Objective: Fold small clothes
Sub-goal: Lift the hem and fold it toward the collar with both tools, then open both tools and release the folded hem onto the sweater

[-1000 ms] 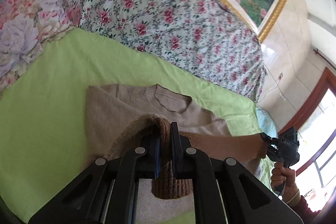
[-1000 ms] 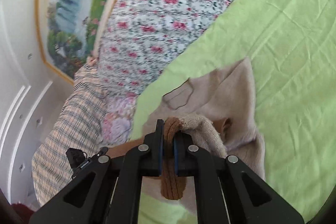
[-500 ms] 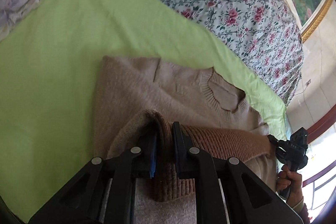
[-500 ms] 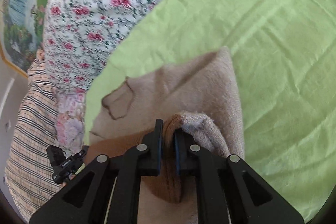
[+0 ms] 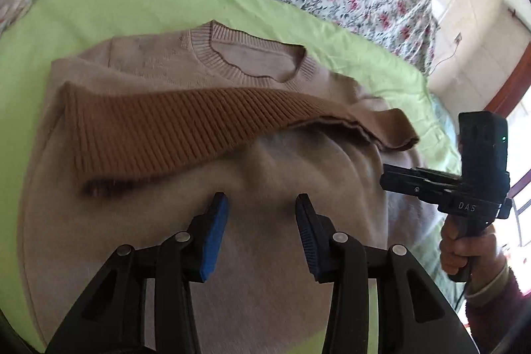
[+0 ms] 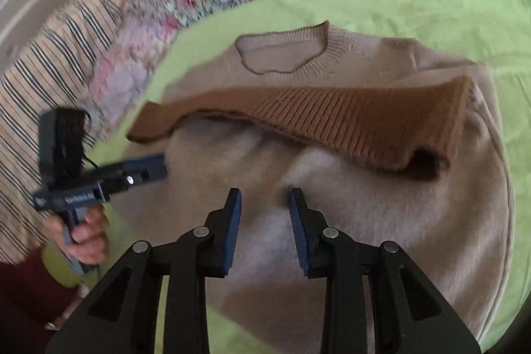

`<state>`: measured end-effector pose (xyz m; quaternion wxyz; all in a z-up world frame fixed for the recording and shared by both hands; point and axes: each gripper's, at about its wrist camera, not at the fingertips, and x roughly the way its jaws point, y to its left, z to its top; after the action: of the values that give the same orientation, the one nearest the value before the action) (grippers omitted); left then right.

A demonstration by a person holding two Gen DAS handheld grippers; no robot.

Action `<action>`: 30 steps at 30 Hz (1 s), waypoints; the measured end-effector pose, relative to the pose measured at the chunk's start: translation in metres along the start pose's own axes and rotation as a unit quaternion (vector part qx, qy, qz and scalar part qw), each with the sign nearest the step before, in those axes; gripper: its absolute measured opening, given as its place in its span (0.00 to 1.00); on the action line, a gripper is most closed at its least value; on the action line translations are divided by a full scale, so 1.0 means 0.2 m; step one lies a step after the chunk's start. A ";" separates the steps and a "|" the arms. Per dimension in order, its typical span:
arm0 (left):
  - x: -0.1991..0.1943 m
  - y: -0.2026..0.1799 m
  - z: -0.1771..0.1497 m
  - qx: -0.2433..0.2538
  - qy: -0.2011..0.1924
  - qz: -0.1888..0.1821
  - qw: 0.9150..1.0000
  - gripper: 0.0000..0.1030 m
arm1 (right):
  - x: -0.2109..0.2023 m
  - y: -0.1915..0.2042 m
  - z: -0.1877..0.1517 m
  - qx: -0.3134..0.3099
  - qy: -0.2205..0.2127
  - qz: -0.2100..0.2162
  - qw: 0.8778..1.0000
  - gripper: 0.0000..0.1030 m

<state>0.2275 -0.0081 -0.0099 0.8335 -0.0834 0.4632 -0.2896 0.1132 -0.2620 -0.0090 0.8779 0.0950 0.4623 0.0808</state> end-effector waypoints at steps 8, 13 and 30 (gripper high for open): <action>0.08 0.35 0.35 -0.046 -0.012 0.067 0.997 0.37 | -0.04 -0.49 0.30 0.104 -0.059 -0.118 0.986 0.30; -0.02 0.51 0.39 -0.112 -0.054 0.077 0.989 0.38 | -0.18 -0.54 0.22 0.155 -0.095 -0.105 0.978 0.30; -0.44 0.06 -0.53 -0.143 -0.060 0.024 0.988 0.55 | -0.35 -0.17 -0.39 0.181 -0.100 -0.032 0.978 0.38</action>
<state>0.1095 0.0640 -0.0112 0.8461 -0.2078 0.4508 -0.1943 0.0116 -0.3042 -0.0051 0.8900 0.2451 0.3821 -0.0426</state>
